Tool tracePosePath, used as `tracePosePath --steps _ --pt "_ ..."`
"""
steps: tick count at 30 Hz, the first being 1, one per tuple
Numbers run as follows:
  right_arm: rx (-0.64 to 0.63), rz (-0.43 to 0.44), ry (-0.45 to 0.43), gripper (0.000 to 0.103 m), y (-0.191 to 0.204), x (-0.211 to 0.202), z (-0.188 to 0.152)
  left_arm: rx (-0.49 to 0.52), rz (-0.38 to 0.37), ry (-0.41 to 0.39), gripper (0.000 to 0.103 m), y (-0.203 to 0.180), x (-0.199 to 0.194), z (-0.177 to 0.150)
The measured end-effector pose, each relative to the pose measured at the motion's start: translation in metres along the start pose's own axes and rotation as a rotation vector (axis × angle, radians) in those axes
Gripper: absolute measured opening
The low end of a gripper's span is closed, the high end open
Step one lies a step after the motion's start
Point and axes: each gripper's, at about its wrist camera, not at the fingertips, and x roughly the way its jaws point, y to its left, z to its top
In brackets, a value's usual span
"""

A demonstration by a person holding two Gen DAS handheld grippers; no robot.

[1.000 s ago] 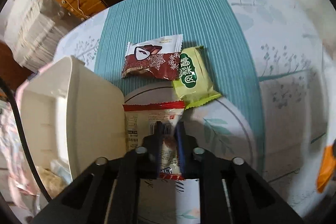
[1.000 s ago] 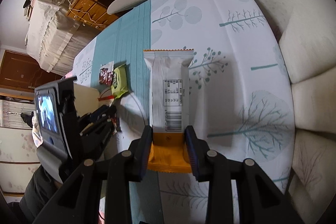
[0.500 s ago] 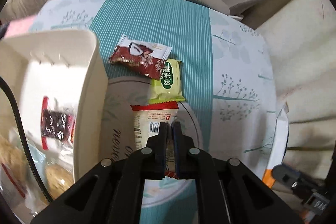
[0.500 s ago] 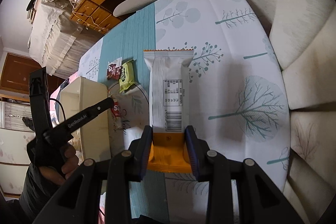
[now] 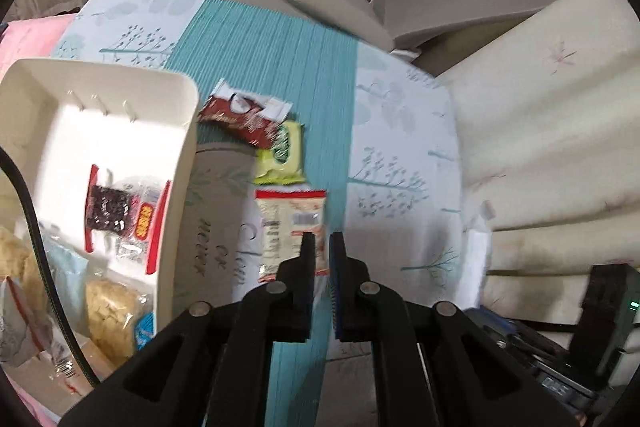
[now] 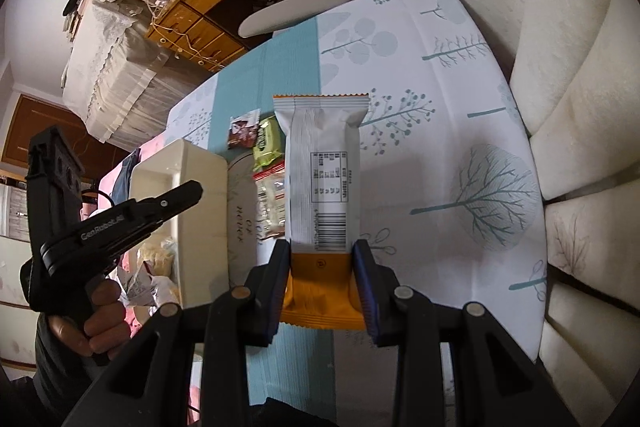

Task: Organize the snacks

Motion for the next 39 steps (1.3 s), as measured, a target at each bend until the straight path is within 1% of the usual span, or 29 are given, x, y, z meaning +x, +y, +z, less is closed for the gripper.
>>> tracePosePath --steps 1,2,3,4,6,7,8,11,14,19,23,26,27,28,29,30,32,35,39 --pt "-0.004 0.001 -0.002 0.033 0.003 -0.001 -0.002 -0.005 0.014 0.019 0.013 0.002 0.006 0.0" --pt "-0.008 0.001 -0.004 0.033 0.006 -0.002 -0.004 -0.015 0.02 0.033 0.025 0.003 0.012 -0.001" --pt "-0.012 0.002 -0.006 0.033 0.01 -0.002 -0.006 -0.022 0.028 0.042 0.033 0.004 0.017 -0.001" --pt "-0.014 0.002 -0.007 0.033 0.011 -0.003 -0.008 -0.023 0.036 0.049 0.037 0.005 0.021 -0.002" --pt "-0.025 0.0 -0.007 0.033 0.015 -0.004 -0.011 -0.01 0.074 0.066 0.061 0.003 0.033 -0.002" --pt "-0.031 -0.005 -0.001 0.033 0.016 -0.003 -0.014 -0.001 0.108 0.078 0.065 0.001 0.043 -0.002" --pt "-0.033 -0.011 0.006 0.033 0.017 -0.002 -0.016 0.003 0.127 0.089 0.067 0.0 0.049 -0.002" --pt "-0.021 -0.03 0.023 0.033 0.012 0.002 -0.021 0.011 0.162 0.136 0.067 -0.004 0.071 0.0" --pt "0.013 -0.048 0.031 0.033 0.004 0.003 -0.027 0.035 0.219 0.157 0.067 -0.009 0.088 0.002" --pt "0.06 -0.078 0.028 0.033 -0.007 0.0 -0.033 0.054 0.25 0.188 0.067 -0.015 0.105 0.007" --pt "0.087 -0.102 0.015 0.033 -0.011 -0.004 -0.035 0.04 0.278 0.219 0.067 -0.012 0.118 0.007" --pt "0.098 -0.117 0.009 0.033 -0.011 -0.006 -0.037 0.05 0.291 0.221 0.066 -0.009 0.122 0.006" --pt "0.1 -0.121 0.008 0.033 -0.012 -0.006 -0.038 0.058 0.298 0.226 0.059 -0.008 0.124 0.004" --pt "0.106 -0.129 0.008 0.033 -0.011 -0.006 -0.039 0.07 0.307 0.227 0.057 -0.007 0.124 0.003" --pt "0.11 -0.135 0.008 0.033 -0.01 -0.005 -0.04 0.077 0.303 0.22 0.048 -0.009 0.124 0.003" --pt "0.113 -0.139 0.007 0.033 -0.008 -0.005 -0.04 0.079 0.291 0.221 0.046 -0.008 0.124 0.003" --pt "0.123 -0.151 0.0 0.033 -0.005 -0.005 -0.042 0.084 0.267 0.231 0.044 -0.003 0.122 0.003" --pt "0.137 -0.171 -0.014 0.033 0.002 -0.006 -0.046 0.088 0.246 0.267 0.044 0.007 0.116 0.003" --pt "0.137 -0.188 -0.033 0.033 0.022 -0.009 -0.054 0.123 0.218 0.278 0.044 0.016 0.098 -0.001"
